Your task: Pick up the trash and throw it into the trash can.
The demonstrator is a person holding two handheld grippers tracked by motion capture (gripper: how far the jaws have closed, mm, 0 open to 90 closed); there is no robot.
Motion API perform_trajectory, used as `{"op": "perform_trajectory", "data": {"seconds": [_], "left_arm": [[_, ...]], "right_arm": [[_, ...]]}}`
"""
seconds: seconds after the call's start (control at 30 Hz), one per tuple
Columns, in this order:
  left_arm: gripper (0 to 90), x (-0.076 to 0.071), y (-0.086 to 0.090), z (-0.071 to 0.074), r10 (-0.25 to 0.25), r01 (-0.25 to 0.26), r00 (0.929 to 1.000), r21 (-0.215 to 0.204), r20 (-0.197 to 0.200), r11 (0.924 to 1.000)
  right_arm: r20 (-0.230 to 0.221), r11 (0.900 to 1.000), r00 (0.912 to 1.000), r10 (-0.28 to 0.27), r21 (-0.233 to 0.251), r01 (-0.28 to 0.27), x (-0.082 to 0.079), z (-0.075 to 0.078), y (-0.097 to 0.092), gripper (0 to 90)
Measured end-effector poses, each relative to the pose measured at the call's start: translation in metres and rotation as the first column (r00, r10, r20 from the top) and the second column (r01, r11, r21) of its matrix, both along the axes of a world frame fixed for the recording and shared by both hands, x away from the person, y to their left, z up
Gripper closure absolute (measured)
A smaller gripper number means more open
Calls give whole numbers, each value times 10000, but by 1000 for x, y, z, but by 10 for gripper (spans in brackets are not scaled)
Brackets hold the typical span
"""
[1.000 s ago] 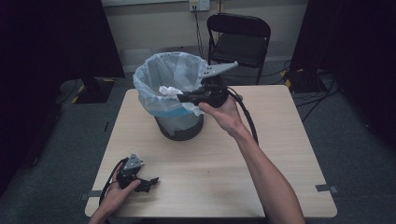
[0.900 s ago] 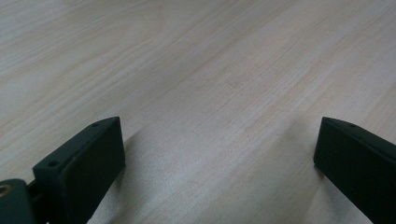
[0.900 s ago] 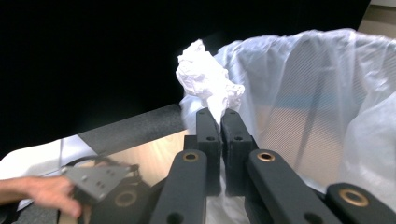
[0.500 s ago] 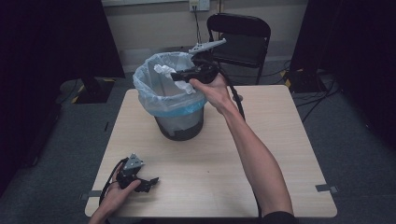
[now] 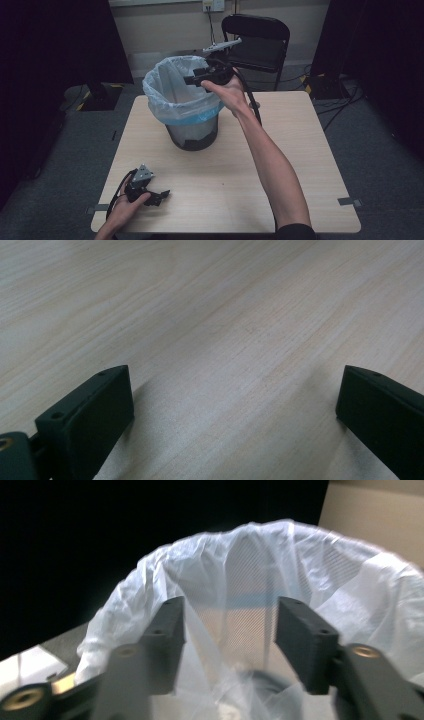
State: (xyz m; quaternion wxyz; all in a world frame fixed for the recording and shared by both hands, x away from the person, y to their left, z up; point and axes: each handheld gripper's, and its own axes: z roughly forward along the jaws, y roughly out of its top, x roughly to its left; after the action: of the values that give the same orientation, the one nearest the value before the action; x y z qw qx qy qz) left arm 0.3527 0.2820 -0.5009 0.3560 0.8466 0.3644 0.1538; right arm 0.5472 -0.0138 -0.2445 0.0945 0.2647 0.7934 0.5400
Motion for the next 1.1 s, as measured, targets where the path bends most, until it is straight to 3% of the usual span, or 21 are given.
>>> {"op": "perform_trajectory", "data": {"seconds": [0.33,0.53,0.8,1.1], "left_arm": [[12,0,0,0,4,-4,10000,-6,5,10000],[12,0,0,0,-33,33,10000,50,-3,10000],[12,0,0,0,-8,8,10000,54,-5,10000],[11,0,0,0,31,-31,10000,46,3,10000]], "right_arm": [[130,9997,9996,-235,100,234,-12,-3,-10,357],[262,9990,9990,-371,261,364,-27,-11,-26,355],[839,9959,9924,-899,118,893,-48,-5,-51,328],[844,9935,9906,-1077,464,1041,-68,-18,-74,296]]}}
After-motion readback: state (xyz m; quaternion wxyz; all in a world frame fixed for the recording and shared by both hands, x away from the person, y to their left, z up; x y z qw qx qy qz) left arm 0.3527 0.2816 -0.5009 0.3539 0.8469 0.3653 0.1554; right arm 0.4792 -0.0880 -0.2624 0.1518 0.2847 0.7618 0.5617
